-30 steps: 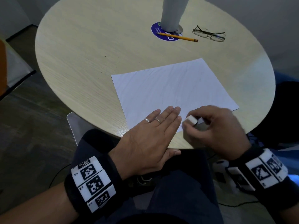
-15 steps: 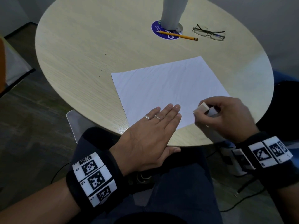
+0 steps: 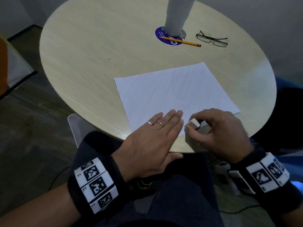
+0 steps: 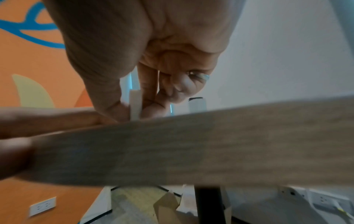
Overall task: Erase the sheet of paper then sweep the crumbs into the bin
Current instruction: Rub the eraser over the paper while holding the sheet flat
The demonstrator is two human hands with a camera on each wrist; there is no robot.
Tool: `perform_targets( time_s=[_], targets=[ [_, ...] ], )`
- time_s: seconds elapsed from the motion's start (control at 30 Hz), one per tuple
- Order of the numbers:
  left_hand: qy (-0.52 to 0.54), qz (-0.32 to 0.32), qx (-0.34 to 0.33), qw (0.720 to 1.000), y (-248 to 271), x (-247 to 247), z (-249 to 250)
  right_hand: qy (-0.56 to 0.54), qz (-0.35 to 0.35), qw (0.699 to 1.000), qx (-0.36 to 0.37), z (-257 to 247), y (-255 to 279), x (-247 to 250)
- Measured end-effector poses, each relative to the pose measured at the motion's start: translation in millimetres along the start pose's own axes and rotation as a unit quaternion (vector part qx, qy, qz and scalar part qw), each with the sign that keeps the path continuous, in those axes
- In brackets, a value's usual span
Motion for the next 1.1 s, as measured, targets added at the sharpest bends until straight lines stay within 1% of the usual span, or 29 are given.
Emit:
perform_targets(
  time_s=[0.03, 0.1, 0.13, 0.2, 0.27, 0.33, 0.37, 0.43, 0.47, 0.53, 0.63, 0.67, 0.73, 0.8, 0.87, 0.97, 1.0, 1.07, 1.1],
  targets=[
    [-0.001, 0.001, 0.001, 1.000, 0, 0, 0, -0.003, -0.009, 1.000, -0.001, -4, 2, -5],
    [-0.008, 0.000, 0.001, 1.000, -1, -1, 0, -0.014, -0.005, 0.999, -0.051, 17, -4, 2],
    [-0.011, -0.001, 0.001, 1.000, -1, -1, 0, -0.002, 0.004, 0.997, -0.078, 32, -7, 9],
    [-0.010, 0.000, 0.003, 1.000, -1, -1, 0, 0.039, 0.032, 0.994, -0.098, 45, -12, 22],
    [-0.005, -0.001, 0.001, 1.000, -1, 0, 0, 0.033, 0.041, 0.996, -0.073, 32, -12, 23],
    [-0.003, 0.001, 0.002, 1.000, -1, -1, 0, 0.014, 0.014, 0.999, -0.031, 5, -6, 5],
    [-0.003, 0.001, 0.001, 1.000, 0, 0, 0, 0.005, 0.007, 0.999, -0.033, 3, -5, 1],
    [-0.007, -0.002, -0.001, 1.000, -1, 0, 1, -0.022, 0.004, 0.996, -0.083, 27, -12, 6],
    [-0.009, -0.004, 0.000, 1.000, 0, -1, 1, -0.018, 0.008, 0.995, -0.100, 37, -15, 11],
    [-0.009, -0.003, 0.002, 1.000, 0, 0, 1, 0.005, 0.024, 0.995, -0.093, 40, -20, 18],
    [-0.007, -0.002, 0.001, 1.000, 0, 0, 1, -0.026, 0.010, 0.999, -0.038, 12, -15, 5],
    [-0.005, -0.002, 0.002, 1.000, 0, 0, 0, -0.033, 0.006, 0.999, -0.035, 8, -14, 0],
    [-0.006, -0.002, 0.001, 1.000, -1, 1, 0, -0.051, 0.007, 0.996, -0.078, 28, -19, 4],
    [-0.007, 0.001, 0.001, 1.000, 0, 2, 1, -0.038, 0.027, 0.993, -0.109, 47, -24, 14],
    [-0.004, 0.003, 0.001, 1.000, 0, 2, 1, -0.023, 0.046, 0.994, -0.092, 41, -23, 17],
    [-0.002, 0.000, 0.002, 1.000, 0, 1, 1, -0.051, 0.023, 0.997, -0.045, 12, -16, -1],
    [-0.003, 0.000, 0.003, 1.000, 0, 0, 0, -0.061, 0.023, 0.997, -0.046, 10, -16, -3],
    [-0.007, 0.002, 0.001, 1.000, 0, 0, 0, -0.073, 0.044, 0.993, -0.082, 30, -21, 0],
    [-0.006, 0.005, 0.001, 1.000, 0, 0, 1, -0.059, 0.061, 0.991, -0.101, 40, -23, 6]
  ],
)
Point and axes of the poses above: each hand's wrist, its own y-axis away from the middle knuckle, its own x-axis out of the back of the hand, z = x × y, the point moved 9 cm from there along -y, towards the middle knuckle, and after that the axes turned 9 degrees about -z, right-handed, at the moved point
